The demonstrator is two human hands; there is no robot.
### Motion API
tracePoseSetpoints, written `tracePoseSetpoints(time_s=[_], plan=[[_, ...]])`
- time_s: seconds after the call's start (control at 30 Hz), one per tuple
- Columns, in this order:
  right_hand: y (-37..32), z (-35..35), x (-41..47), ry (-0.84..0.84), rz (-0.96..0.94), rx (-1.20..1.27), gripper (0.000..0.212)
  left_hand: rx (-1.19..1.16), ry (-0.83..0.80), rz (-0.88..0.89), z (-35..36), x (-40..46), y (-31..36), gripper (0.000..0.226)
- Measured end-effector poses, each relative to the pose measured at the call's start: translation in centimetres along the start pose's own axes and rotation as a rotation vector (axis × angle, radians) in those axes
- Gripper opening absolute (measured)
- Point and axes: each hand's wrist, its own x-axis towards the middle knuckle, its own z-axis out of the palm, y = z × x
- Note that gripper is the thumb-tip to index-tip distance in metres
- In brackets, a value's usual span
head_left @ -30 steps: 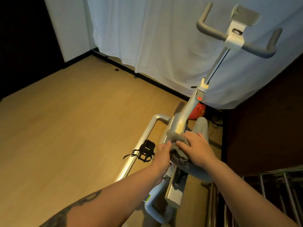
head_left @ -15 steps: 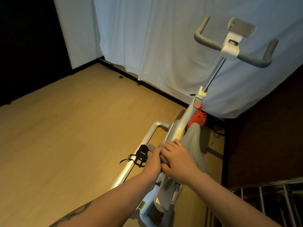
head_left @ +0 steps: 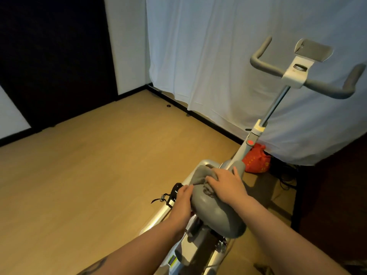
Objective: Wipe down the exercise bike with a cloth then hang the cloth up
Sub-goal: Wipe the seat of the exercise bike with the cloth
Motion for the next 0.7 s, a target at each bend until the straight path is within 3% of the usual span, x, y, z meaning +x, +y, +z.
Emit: tracePoseSetpoints(time_s=[0.07,0.13,0.2,0.33,0.53,0.6,0.7], plan=[[-0.7,1.0,-0.6,0.052,-0.076,0.011,0.034,-0.013,0.010,0.019,0.4,-0.3,-0.1,0.032],[-1.2,1.8,-1.7,0.031,-0.263,-0.013,0.053,-0.021,0.029,0.030,0.6,-0.3,-0.2,0.035],[-0.4,0.6,-1.2,0.026,-0.330,-0.134,0.067,-0.025,0.057,0.036,1.0,0.1,-0.5,0.035],[0.8,-0.3,1.2,0.019,-0.119,-0.266,0.048,-0.016,0.094,0.039,1.4,0.7,-1.0,0.041],[-3.1,1.0,-1.2,-0.105,-0.355,0.183,0.048,0.015,0.092,0.018,1.1,1.7,-1.3,0.039],[-2.2,0.8,0.0,-0.146,-0.320,0.190,0.036,-0.018,0.095,-0.001,1.3,2.1,-1.2,0.039],[-1.6,0.8,1.0,-0.079,-0.156,0.196,0.023,0.036,0.062,0.002,0.8,2.3,-0.9,0.042]])
